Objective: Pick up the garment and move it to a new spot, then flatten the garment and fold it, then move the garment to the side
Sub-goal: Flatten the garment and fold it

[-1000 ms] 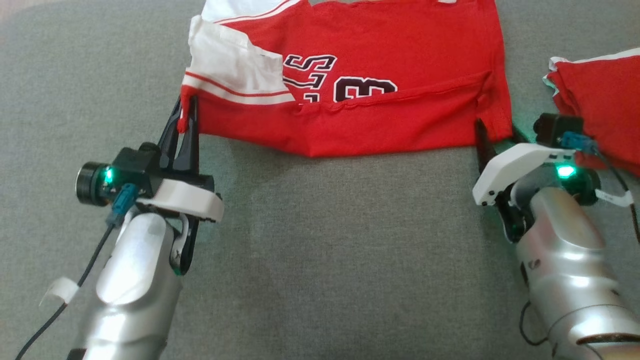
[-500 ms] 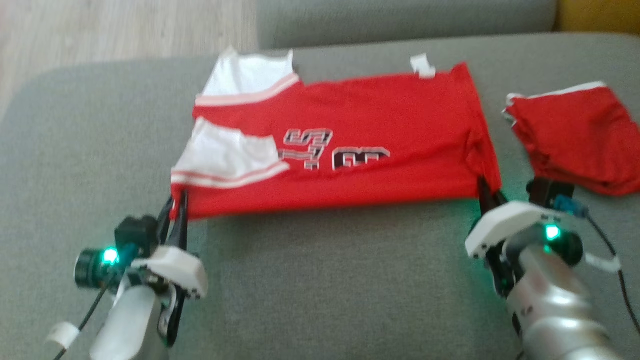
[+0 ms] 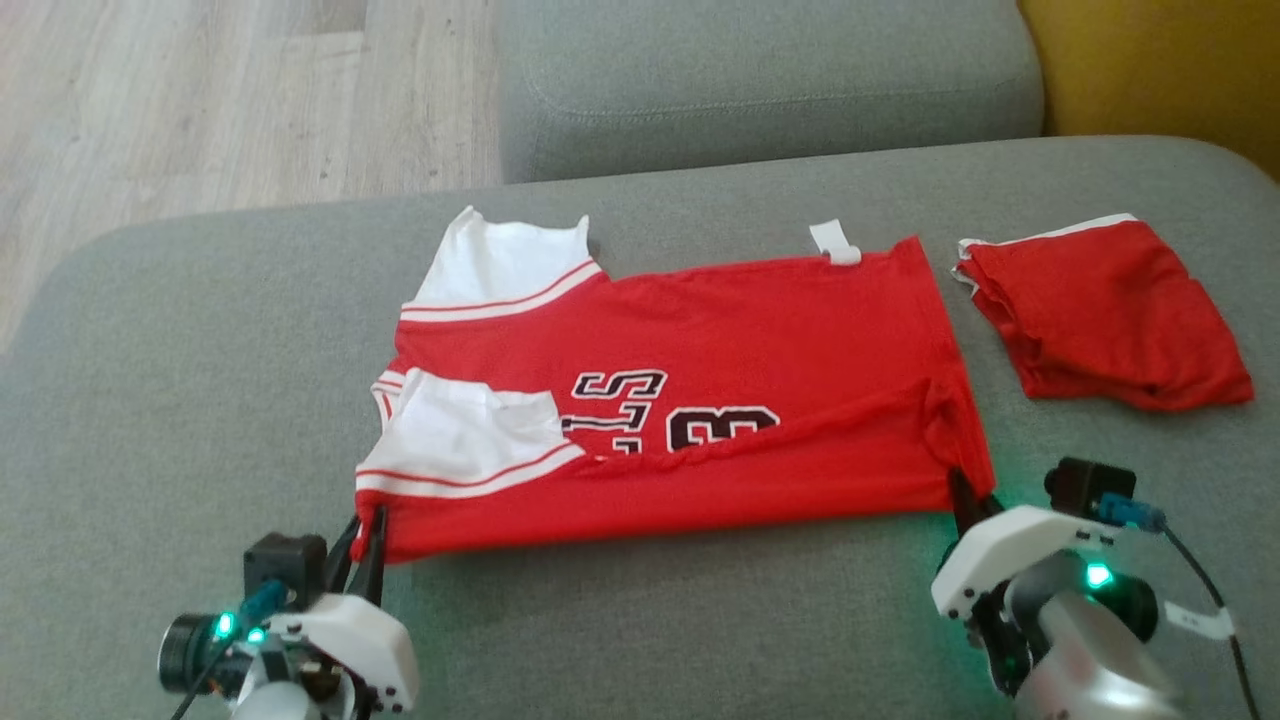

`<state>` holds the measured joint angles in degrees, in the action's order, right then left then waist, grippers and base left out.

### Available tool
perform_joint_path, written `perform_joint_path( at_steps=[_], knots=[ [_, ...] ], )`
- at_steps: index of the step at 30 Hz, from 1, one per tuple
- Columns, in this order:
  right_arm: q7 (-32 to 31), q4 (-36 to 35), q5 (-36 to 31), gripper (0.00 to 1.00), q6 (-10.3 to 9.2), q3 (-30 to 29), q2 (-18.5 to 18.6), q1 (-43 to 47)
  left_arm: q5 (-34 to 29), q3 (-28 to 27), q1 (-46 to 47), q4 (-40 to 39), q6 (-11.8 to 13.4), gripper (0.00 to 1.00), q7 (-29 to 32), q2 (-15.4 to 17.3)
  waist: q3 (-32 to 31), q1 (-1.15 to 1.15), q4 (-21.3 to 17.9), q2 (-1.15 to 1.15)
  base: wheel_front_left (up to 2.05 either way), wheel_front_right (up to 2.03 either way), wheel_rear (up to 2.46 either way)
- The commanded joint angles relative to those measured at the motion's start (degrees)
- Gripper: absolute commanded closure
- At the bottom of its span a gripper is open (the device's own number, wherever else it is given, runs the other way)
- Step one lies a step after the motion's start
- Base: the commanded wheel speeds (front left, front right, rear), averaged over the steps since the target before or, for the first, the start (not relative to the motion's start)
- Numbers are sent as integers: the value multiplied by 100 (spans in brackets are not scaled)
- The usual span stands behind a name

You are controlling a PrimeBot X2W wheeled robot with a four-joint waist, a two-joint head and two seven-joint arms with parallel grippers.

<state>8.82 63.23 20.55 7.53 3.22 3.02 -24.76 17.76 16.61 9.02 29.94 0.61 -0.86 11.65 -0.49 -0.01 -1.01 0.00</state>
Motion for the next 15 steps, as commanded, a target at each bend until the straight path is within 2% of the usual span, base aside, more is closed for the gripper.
perform_joint_path(
  at_steps=[1, 12, 13, 14, 15],
  knots=[
    [-54, -285, -41, 100, -4, 72, -14, -12, 31, -200, 119, -274, 96, 100, 70, 225, -25, 1, -6, 0, 0, 0, 0],
    [-565, -1385, 52, 100, -4, -39, -14, 607, 55, -66, -120, -637, 142, 100, 352, 264, -4, 1, -98, 0, 0, 0, 0],
    [-574, -1515, 57, 39, -4, -49, -14, 666, 57, -56, -128, -657, 145, 100, 361, 266, 7, 1, -110, 0, 0, 0, 0],
    [-583, -1636, 50, 0, -4, -73, -14, 724, 66, -52, -134, -680, 148, 100, 365, 264, 22, 1, -119, 0, 0, 0, 0],
    [-592, -1755, 48, 0, -4, -103, -14, 774, 73, -50, -137, -704, 156, 100, 370, 263, 46, 1, -129, 0, 0, 0, 0]
  ],
)
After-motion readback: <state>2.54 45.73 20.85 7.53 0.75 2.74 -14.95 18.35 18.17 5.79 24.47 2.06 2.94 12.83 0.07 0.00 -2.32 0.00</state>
